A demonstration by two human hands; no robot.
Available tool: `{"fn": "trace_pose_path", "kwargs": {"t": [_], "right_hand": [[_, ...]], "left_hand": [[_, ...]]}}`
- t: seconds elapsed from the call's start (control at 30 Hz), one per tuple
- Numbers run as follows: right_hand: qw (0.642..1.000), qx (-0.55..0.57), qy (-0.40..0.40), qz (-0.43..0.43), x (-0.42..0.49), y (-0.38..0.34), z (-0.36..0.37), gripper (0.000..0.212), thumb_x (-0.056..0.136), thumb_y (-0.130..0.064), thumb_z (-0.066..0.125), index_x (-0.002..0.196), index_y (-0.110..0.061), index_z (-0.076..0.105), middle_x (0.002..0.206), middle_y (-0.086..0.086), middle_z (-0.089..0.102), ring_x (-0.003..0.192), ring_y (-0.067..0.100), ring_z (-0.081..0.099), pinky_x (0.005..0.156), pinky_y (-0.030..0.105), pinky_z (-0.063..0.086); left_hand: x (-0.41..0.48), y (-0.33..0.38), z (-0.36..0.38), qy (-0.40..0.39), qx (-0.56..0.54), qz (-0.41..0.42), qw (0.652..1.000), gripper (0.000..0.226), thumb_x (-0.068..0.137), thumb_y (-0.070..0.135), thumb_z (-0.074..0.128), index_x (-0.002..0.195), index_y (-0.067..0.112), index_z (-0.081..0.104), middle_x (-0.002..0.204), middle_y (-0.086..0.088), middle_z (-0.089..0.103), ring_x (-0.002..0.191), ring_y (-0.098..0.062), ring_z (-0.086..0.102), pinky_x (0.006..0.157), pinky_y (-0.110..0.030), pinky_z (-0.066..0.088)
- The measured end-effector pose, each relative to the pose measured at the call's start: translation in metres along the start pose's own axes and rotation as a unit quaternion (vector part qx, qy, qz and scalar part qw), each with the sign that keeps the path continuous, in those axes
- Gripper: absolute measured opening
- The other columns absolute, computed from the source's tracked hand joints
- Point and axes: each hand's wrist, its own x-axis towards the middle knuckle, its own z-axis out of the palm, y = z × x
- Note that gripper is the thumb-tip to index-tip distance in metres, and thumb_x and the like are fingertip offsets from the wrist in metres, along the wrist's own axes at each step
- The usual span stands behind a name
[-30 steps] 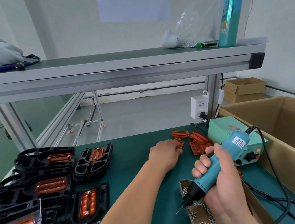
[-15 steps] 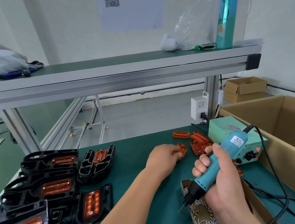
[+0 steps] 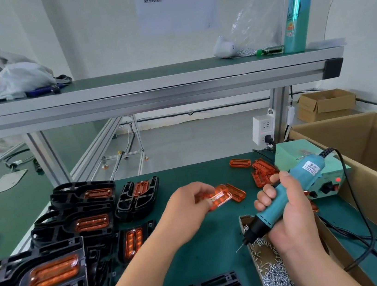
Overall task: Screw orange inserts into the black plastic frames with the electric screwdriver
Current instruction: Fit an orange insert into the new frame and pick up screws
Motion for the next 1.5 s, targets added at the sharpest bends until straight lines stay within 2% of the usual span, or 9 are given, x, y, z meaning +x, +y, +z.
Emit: {"fn": "trace_pose_path", "kwargs": {"t": [0.07,0.2,0.4,0.6,1.0,1.1,1.23,1.4,1.5], "right_hand": [[1.000,-0.001,-0.003,0.000,-0.001,0.000,0.000,0.021,0.107,-0.029,0.056,0.089,-0.017,0.057,0.067,-0.002,0.045,0.055,0.012,0.043,0.051,0.025,0.042],[1.000,0.001,-0.010,0.002,-0.002,0.001,0.000,0.020,0.105,-0.030,0.057,0.090,-0.018,0.057,0.068,-0.002,0.046,0.055,0.011,0.045,0.052,0.024,0.043],[1.000,0.023,-0.009,0.000,0.000,0.002,-0.001,0.020,0.104,-0.029,0.058,0.088,-0.017,0.056,0.067,-0.003,0.044,0.055,0.012,0.044,0.050,0.024,0.043],[1.000,0.012,-0.006,-0.004,0.001,0.004,-0.003,0.020,0.103,-0.031,0.060,0.088,-0.018,0.057,0.068,-0.003,0.045,0.056,0.012,0.044,0.051,0.024,0.043],[1.000,0.010,-0.017,-0.007,0.001,0.005,-0.004,0.021,0.103,-0.032,0.060,0.088,-0.018,0.058,0.068,-0.003,0.045,0.056,0.012,0.044,0.052,0.024,0.043],[1.000,0.007,-0.019,-0.008,0.001,0.006,-0.005,0.021,0.103,-0.032,0.059,0.088,-0.018,0.057,0.068,-0.003,0.045,0.056,0.012,0.044,0.052,0.024,0.043],[1.000,0.008,-0.023,-0.005,0.001,0.006,-0.004,0.021,0.104,-0.032,0.058,0.088,-0.018,0.057,0.068,-0.003,0.045,0.056,0.012,0.044,0.053,0.024,0.043],[1.000,0.012,-0.015,0.006,0.000,0.006,-0.002,0.024,0.106,-0.032,0.057,0.086,-0.019,0.057,0.067,-0.003,0.045,0.055,0.011,0.044,0.051,0.024,0.043],[1.000,0.011,-0.011,0.007,0.000,0.005,-0.001,0.024,0.106,-0.032,0.057,0.086,-0.019,0.057,0.066,-0.003,0.045,0.054,0.011,0.044,0.051,0.024,0.043]], "left_hand": [[-0.026,-0.004,-0.008,-0.019,-0.014,0.004,1.000,0.031,0.080,0.025,0.065,0.103,0.045,0.073,0.101,0.008,0.079,0.096,-0.020,0.076,0.091,-0.052,0.061],[-0.075,-0.009,-0.014,-0.059,-0.053,0.014,0.997,0.037,0.087,0.017,0.068,0.111,0.044,0.071,0.112,0.011,0.078,0.102,-0.011,0.075,0.095,-0.036,0.060],[-0.119,-0.013,-0.011,-0.074,-0.063,0.014,0.995,0.036,0.093,0.025,0.073,0.122,0.045,0.072,0.110,0.011,0.079,0.104,-0.007,0.074,0.095,-0.025,0.055],[-0.124,-0.020,-0.011,-0.061,0.002,0.036,0.998,0.036,0.093,0.037,0.072,0.125,0.052,0.068,0.117,0.017,0.071,0.111,-0.007,0.068,0.103,-0.039,0.052],[-0.126,-0.029,-0.015,-0.067,0.028,0.063,0.995,0.037,0.094,0.041,0.072,0.128,0.053,0.066,0.115,0.016,0.071,0.108,-0.010,0.069,0.098,-0.040,0.055],[-0.127,-0.029,-0.014,-0.072,0.031,0.067,0.995,0.042,0.094,0.035,0.070,0.129,0.057,0.062,0.116,0.018,0.071,0.106,-0.010,0.069,0.096,-0.038,0.057],[-0.127,-0.027,-0.014,-0.060,0.040,0.098,0.993,0.066,0.094,0.022,0.060,0.142,0.066,0.048,0.114,0.015,0.062,0.101,-0.013,0.065,0.093,-0.025,0.051],[-0.125,-0.030,-0.017,-0.065,-0.013,0.097,0.993,0.066,0.099,0.004,0.050,0.142,0.054,0.056,0.116,0.012,0.056,0.109,-0.016,0.072,0.100,-0.030,0.056],[-0.124,-0.032,-0.017,-0.055,-0.070,0.067,0.994,0.046,0.101,0.014,0.057,0.135,0.044,0.059,0.112,0.002,0.063,0.102,-0.020,0.076,0.095,-0.042,0.061]]}}
